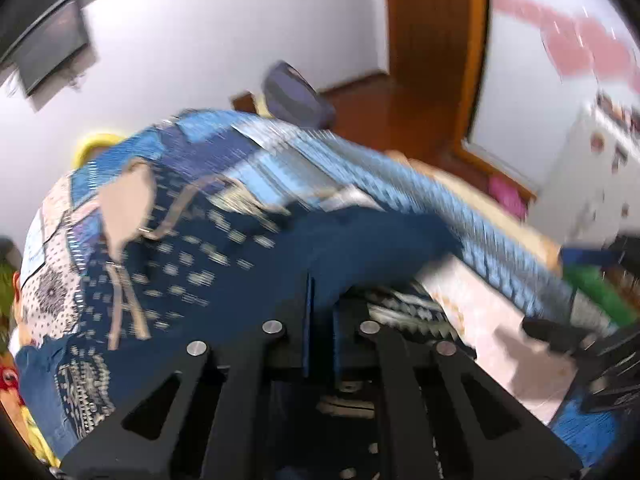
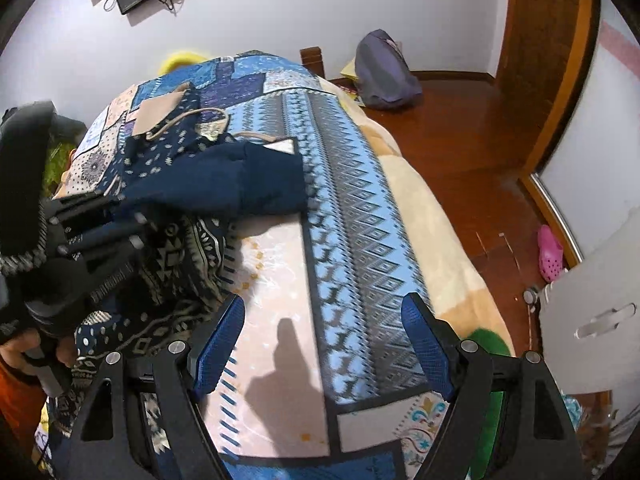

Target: Fold large clothes

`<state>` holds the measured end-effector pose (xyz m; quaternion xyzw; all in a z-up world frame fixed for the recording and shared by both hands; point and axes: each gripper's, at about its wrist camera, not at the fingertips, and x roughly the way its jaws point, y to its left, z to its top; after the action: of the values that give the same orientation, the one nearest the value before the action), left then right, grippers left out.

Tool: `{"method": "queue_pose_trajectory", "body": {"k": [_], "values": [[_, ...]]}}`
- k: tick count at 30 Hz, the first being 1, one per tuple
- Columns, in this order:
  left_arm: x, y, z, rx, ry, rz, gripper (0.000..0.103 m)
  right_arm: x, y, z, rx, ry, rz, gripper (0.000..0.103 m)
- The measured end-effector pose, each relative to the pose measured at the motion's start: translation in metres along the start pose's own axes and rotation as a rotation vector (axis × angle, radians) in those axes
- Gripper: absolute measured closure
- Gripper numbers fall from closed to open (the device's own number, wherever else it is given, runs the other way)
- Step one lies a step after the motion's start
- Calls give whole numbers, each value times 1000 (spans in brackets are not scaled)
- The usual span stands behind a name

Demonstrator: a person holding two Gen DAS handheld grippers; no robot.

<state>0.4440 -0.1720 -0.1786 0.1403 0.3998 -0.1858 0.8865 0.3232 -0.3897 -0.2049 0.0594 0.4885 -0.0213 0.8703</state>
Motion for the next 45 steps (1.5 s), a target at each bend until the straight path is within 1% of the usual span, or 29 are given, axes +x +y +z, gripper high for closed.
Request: {"method": "queue_pose_trajectory", "body": {"k": [2, 4, 6, 9, 11, 13, 15, 17, 19, 21, 22, 23, 24, 25, 26, 27, 28, 29, 32, 34, 36, 37, 39, 41, 43, 45], "values": [[-22, 24, 7, -61, -45, -13, 95, -1, 8, 4, -13, -9, 9, 24], [-46, 51, 9, -112, -99, 1, 95, -2, 20, 7, -36, -17, 14, 24], [-69, 80, 8, -159, -134, 14, 95, -2, 33, 12, -65, -22, 16, 24], [-90, 115, -3, -209, -157, 41, 95, 0, 55, 19, -107, -25, 22, 24], [-101, 142, -18, -238, -157, 83, 95, 4, 66, 23, -125, -22, 31, 24], [-106, 161, -35, -258, -145, 123, 95, 13, 81, 27, -151, -12, 36, 24], [-107, 181, -56, -294, -124, 139, 95, 30, 94, 30, -183, 16, 3, 24], [-105, 200, -81, -340, -86, 144, 95, 45, 102, 29, -212, 50, -35, 24], [-97, 217, -111, -377, -34, 150, 95, 65, 108, 25, -237, 104, -52, 24], [-81, 230, -146, -424, 47, 147, 95, 75, 110, 20, -231, 130, -29, 24], [-76, 232, -157, -440, 74, 136, 89, 78, 110, 17, -221, 132, -24, 21], [-69, 236, -172, -465, 115, 122, 81, 79, 110, 16, -220, 127, -33, 16], [-60, 241, -186, -488, 158, 106, 76, 79, 110, 16, -223, 120, -45, 14], [-51, 244, -201, -509, 196, 86, 66, 80, 109, 15, -223, 116, -51, 11], [-46, 246, -210, -522, 218, 77, 58, 80, 107, 15, -215, 118, -48, 10], [-45, 247, -218, -532, 222, 72, 55, 82, 104, 15, -198, 122, -38, 9], [-48, 247, -222, -541, 200, 74, 51, 83, 102, 14, -192, 123, -35, 8], [-49, 248, -222, -542, 192, 79, 46, 84, 102, 14, -190, 123, -37, 7], [-59, 242, -213, -512, 179, 94, 44, 83, 104, 15, -194, 123, -51, 6], [-68, 232, -202, -464, 161, 102, 43, 83, 105, 16, -189, 127, -53, 6], [-74, 220, -190, -415, 141, 108, 40, 83, 104, 16, -182, 128, -50, 6], [-73, 216, -185, -394, 137, 113, 36, 82, 104, 16, -180, 127, -49, 6], [-72, 203, -178, -333, 126, 127, 34, 83, 104, 16, -178, 125, -48, 6], [-62, 190, -171, -264, 133, 152, 34, 82, 104, 16, -177, 126, -49, 6], [-39, 180, -164, -196, 167, 192, 34, 82, 104, 15, -176, 128, -48, 6], [-25, 179, -163, -176, 190, 224, 34, 82, 104, 15, -176, 128, -46, 6]]}}
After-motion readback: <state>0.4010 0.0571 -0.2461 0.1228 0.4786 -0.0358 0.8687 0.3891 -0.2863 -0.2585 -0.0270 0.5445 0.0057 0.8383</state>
